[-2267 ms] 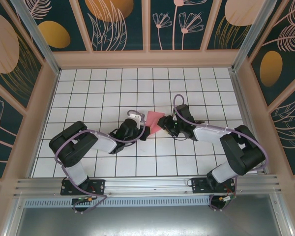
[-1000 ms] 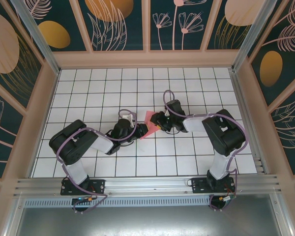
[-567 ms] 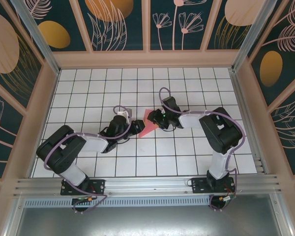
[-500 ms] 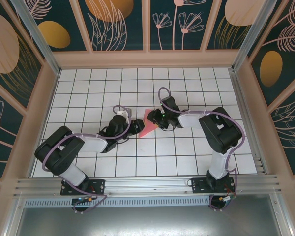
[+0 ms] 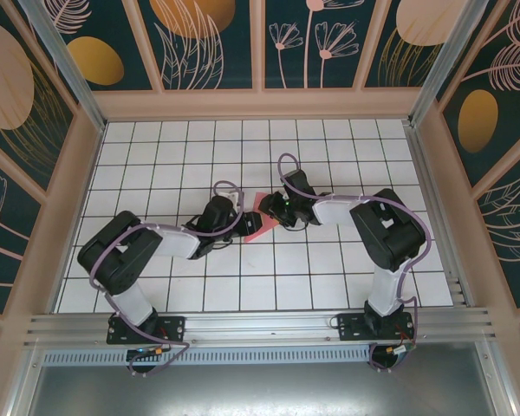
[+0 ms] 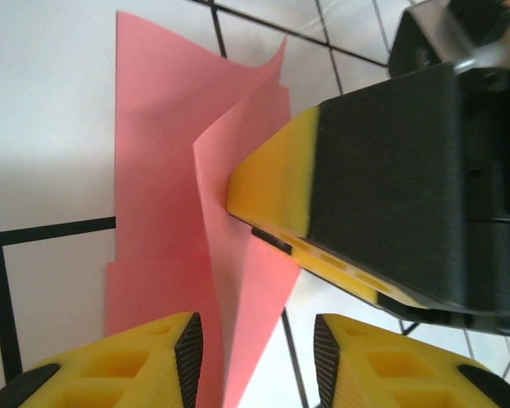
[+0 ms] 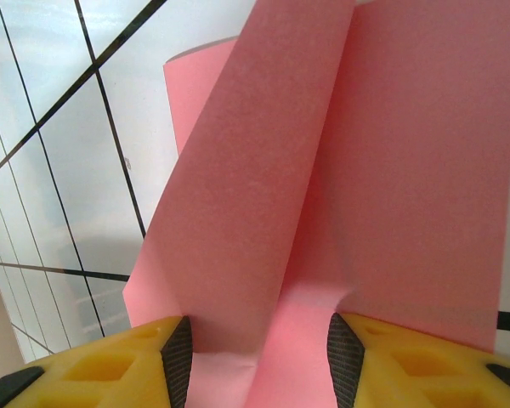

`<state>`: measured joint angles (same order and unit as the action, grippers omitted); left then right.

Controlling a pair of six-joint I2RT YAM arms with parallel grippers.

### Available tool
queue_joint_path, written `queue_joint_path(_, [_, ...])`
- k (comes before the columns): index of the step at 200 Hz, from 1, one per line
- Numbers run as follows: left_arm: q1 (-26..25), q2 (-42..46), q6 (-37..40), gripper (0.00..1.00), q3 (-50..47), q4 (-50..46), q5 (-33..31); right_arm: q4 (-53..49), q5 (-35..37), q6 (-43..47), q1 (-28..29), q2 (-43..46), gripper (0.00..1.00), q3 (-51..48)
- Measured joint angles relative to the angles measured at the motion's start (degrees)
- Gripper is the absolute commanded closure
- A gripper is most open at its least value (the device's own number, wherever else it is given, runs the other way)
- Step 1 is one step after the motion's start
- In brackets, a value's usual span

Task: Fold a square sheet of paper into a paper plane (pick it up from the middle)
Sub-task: Fourth fold the wing at the center of the table.

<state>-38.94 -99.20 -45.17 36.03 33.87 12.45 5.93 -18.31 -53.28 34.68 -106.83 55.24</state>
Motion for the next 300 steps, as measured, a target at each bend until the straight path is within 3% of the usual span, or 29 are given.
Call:
queue_joint_path(32, [0.0,-2.7,1.2,0.66,0.9,-1.3,0.4,0.0,0.0,0.0,0.0,0.0,0.51,0.0])
queue_joint_path(85, [0.0,-3.9,2.9,0.89,2.3,-2.0,0.6,0.0,-0.2,0.2,0.0,0.1,0.52,0.0])
queue_joint_path(105, [0.0,-3.9,3.5,0.93,2.3,-2.0,0.9,0.7,-0.2,1.0,-0.1,0.7,0.52,-0.9])
queue_joint_path(231, [0.2,-4.5,2.1,0.94,1.0,2.9,5.4,2.2,-4.0,7.1,-2.1,4.3,0.52,-5.0])
queue_joint_path(300, [0.7,-6.3,0.3,0.89,1.0,4.5,7.2,1.2,-3.7,8.0,-2.0,2.3,0.52,-3.3])
